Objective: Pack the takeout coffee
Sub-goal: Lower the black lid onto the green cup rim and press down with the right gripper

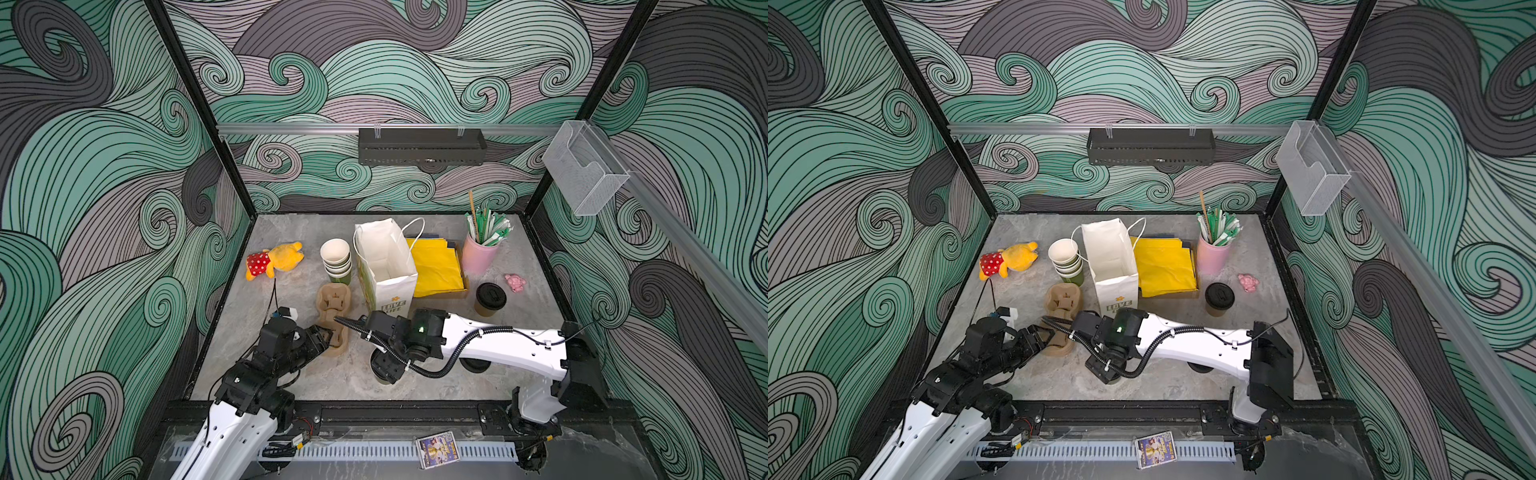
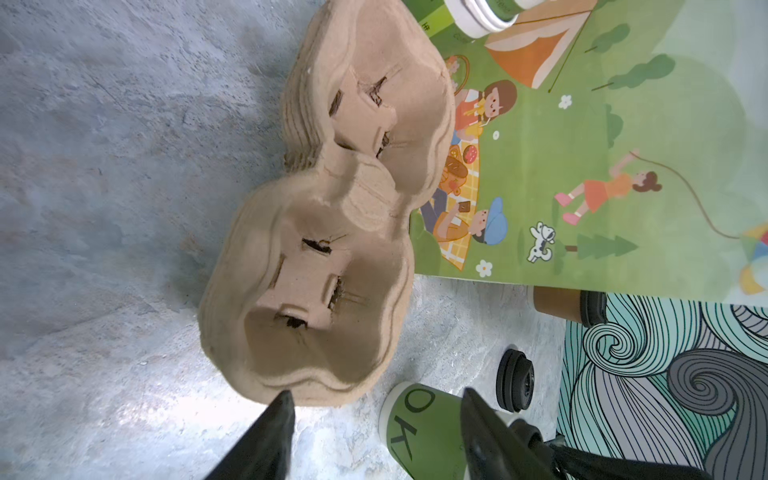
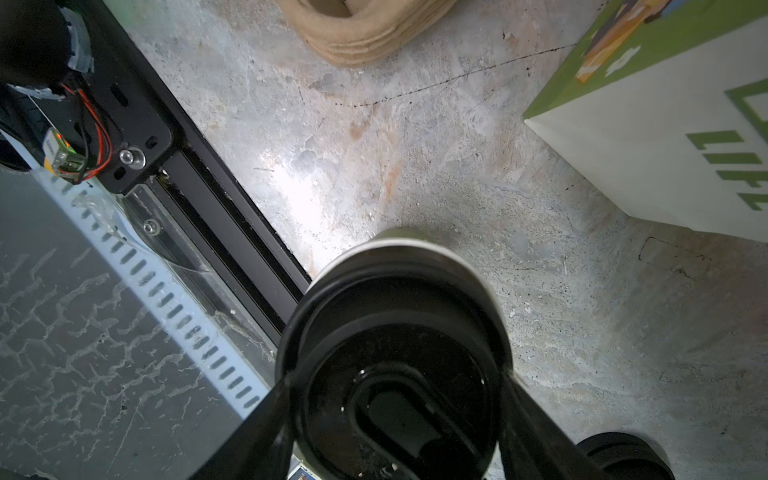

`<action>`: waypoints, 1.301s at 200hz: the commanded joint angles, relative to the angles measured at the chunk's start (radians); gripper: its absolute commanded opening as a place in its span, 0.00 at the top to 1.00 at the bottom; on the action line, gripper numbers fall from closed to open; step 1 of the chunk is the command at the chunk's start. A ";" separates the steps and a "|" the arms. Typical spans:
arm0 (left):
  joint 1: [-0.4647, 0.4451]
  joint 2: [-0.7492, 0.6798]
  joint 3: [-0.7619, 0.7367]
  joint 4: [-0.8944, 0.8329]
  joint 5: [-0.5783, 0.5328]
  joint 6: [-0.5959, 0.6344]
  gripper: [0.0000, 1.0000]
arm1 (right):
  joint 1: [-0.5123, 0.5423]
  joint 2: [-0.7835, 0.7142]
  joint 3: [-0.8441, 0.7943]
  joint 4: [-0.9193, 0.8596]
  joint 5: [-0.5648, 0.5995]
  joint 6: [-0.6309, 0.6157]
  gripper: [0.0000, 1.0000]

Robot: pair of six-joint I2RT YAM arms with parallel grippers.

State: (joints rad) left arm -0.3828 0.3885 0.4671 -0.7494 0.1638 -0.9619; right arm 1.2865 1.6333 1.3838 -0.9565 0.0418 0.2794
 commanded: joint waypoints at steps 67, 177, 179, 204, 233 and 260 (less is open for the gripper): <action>-0.005 0.002 0.003 -0.018 -0.017 0.000 0.34 | 0.004 0.035 0.035 -0.036 0.002 -0.030 0.29; -0.005 0.000 0.010 -0.024 -0.018 0.004 0.34 | 0.014 0.039 0.092 -0.085 0.017 -0.034 0.30; -0.005 0.000 0.010 -0.024 -0.018 0.004 0.34 | 0.014 0.038 0.095 -0.088 0.019 -0.034 0.30; -0.006 0.001 0.008 -0.025 -0.021 0.005 0.34 | 0.015 0.015 0.113 -0.114 0.063 -0.023 0.30; -0.005 0.007 0.008 -0.018 -0.023 0.007 0.34 | 0.012 0.026 0.091 -0.115 0.059 -0.016 0.29; -0.005 0.012 0.013 -0.019 -0.021 0.009 0.34 | 0.014 0.041 0.073 -0.094 0.042 -0.013 0.29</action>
State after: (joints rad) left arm -0.3828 0.3912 0.4671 -0.7494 0.1600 -0.9615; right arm 1.2968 1.6672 1.4754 -1.0378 0.0784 0.2646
